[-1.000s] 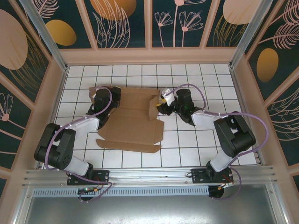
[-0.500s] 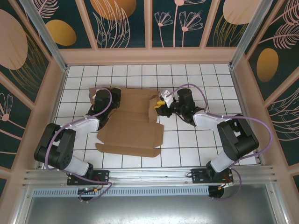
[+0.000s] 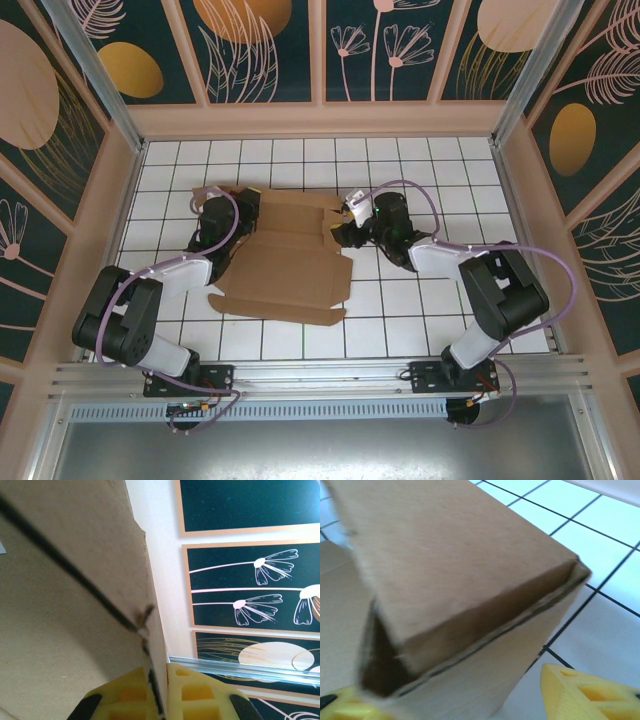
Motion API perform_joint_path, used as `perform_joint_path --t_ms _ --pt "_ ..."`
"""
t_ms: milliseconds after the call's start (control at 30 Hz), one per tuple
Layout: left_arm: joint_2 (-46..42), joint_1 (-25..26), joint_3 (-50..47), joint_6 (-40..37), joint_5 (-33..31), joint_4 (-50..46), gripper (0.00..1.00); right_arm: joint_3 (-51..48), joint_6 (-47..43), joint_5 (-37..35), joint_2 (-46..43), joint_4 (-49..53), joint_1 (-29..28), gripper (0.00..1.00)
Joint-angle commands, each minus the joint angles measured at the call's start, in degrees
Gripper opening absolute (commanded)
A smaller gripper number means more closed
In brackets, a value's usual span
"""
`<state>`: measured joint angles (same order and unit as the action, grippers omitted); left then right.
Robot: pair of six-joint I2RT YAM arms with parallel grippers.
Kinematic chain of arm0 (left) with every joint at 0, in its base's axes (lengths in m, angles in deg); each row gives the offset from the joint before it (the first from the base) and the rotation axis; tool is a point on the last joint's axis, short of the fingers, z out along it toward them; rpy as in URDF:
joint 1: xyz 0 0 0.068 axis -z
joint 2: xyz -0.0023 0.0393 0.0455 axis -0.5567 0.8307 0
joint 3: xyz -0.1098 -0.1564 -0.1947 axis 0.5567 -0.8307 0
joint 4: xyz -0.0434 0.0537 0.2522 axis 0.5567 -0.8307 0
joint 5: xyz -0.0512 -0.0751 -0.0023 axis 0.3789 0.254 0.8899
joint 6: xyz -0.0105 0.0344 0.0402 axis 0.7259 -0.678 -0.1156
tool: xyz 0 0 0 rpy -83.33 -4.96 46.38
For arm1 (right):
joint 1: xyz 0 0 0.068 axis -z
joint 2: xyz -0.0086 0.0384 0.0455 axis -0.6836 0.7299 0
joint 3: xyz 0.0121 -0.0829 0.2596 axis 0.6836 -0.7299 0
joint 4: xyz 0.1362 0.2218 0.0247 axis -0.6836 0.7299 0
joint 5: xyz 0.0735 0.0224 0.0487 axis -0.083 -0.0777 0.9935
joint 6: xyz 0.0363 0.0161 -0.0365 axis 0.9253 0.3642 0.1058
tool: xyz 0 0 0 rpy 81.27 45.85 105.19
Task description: Fold the paper box
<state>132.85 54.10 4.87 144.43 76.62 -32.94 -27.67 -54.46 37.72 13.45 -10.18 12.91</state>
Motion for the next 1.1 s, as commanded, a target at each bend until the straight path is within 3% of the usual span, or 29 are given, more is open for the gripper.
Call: perform_joint_path --t_ms 0,200,433,667,767,967,1067 --pt "-0.77 0.46 -1.72 -0.74 1.33 2.15 0.00 2.22 1.40 -9.07 2.41 -3.20 -1.84 0.61" --pt "-1.86 0.45 -1.24 -0.63 0.34 -0.45 0.00 4.50 1.78 -21.27 5.68 -3.48 -4.86 0.50" --pt "-2.55 0.47 0.30 0.71 -1.37 -4.69 0.00 6.16 3.94 -30.43 7.25 -3.21 -7.38 0.29" --pt "-2.51 0.65 1.44 2.76 -2.49 -7.71 0.00 13.23 11.29 -43.33 12.26 5.85 -9.14 0.10" --pt "-1.39 0.91 1.74 3.89 -2.40 -8.03 0.00 18.55 17.68 -53.45 15.91 12.18 -10.67 0.09" --pt "-0.22 1.15 1.73 4.90 -2.50 -7.91 0.00 25.72 22.09 -57.90 22.28 20.86 -11.52 0.00" --pt "-0.11 1.30 1.98 4.90 -2.60 -8.24 0.00 27.93 21.45 -65.66 24.70 22.32 -12.66 0.00"
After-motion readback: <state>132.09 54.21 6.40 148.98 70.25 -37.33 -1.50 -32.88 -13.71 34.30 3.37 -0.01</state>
